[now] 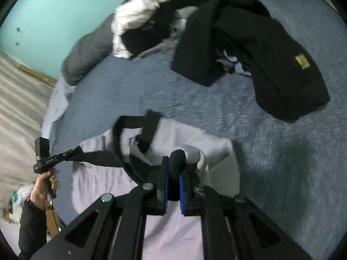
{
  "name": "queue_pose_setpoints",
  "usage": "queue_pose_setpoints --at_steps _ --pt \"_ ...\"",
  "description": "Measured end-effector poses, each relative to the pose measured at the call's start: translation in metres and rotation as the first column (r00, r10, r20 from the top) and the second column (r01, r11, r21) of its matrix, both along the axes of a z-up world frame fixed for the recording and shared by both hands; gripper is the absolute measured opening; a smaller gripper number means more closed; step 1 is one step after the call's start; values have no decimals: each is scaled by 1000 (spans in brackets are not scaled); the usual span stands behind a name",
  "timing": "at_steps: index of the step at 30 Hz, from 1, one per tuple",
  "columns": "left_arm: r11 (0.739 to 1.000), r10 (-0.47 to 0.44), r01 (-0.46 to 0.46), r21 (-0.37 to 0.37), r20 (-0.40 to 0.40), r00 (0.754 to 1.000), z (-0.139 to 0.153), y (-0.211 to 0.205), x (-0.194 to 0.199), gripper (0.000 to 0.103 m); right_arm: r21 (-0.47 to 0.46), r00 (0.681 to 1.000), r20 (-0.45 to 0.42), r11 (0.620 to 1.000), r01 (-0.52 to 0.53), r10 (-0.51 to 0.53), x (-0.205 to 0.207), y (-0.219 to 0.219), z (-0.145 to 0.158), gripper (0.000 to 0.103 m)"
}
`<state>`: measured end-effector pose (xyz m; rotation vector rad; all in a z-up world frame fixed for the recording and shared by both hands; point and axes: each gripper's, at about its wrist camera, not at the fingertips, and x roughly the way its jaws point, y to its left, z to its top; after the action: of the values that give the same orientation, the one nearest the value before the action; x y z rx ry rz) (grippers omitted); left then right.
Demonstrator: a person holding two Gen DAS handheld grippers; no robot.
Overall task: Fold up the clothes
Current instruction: 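Lay the held hem band down over the collar with both tools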
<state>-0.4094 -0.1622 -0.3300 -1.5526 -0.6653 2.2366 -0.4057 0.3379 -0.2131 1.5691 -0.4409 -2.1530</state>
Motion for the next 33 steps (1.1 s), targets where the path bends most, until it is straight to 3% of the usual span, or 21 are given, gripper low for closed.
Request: queue_pose_setpoints --at_steps 3,6,12,14,15,16,18,21,23,26,30,33 --pt "999 29 -29 29 18 999 -18 -6 -13 17 13 1000 22 1000 12 -12 -15 2 -23 7" --pt "998 34 -35 47 8 999 -19 -10 -16 17 -21 999 17 999 30 -29 -22 9 -29 7" --pt "997 41 -35 74 -91 995 10 -13 -8 17 -108 990 -141 994 -12 -3 -14 13 8 7" --pt "997 54 -51 50 -66 996 5 -14 -10 19 -59 991 -135 998 0 -8 -15 9 8 7" --pt "997 69 -67 40 -53 996 1 -16 -11 27 -43 994 -103 999 23 -27 -17 10 0 7" --pt "995 98 -96 39 -48 994 -1 -21 -10 45 -27 996 -71 999 45 -47 -19 10 -7 8" --pt "985 163 -159 63 -47 986 -4 -34 -6 56 27 996 -9 996 84 -84 -21 12 -24 8" --pt "971 221 -212 106 -82 972 2 -55 0 56 43 995 -23 994 96 -95 -16 17 -30 9" --pt "978 203 -195 79 -116 972 7 -59 4 56 -24 992 -64 994 111 -112 -11 26 -23 11" --pt "989 140 -132 64 -139 980 6 -53 8 56 -113 990 -80 988 109 -119 -10 32 -18 26" --pt "998 62 -58 28 -156 986 1 -33 7 56 -163 985 -89 978 133 -149 -10 36 -11 57" --pt "1000 20 -21 -2 -151 988 -5 -20 3 56 -177 980 -108 973 148 -168 -9 42 -2 57"
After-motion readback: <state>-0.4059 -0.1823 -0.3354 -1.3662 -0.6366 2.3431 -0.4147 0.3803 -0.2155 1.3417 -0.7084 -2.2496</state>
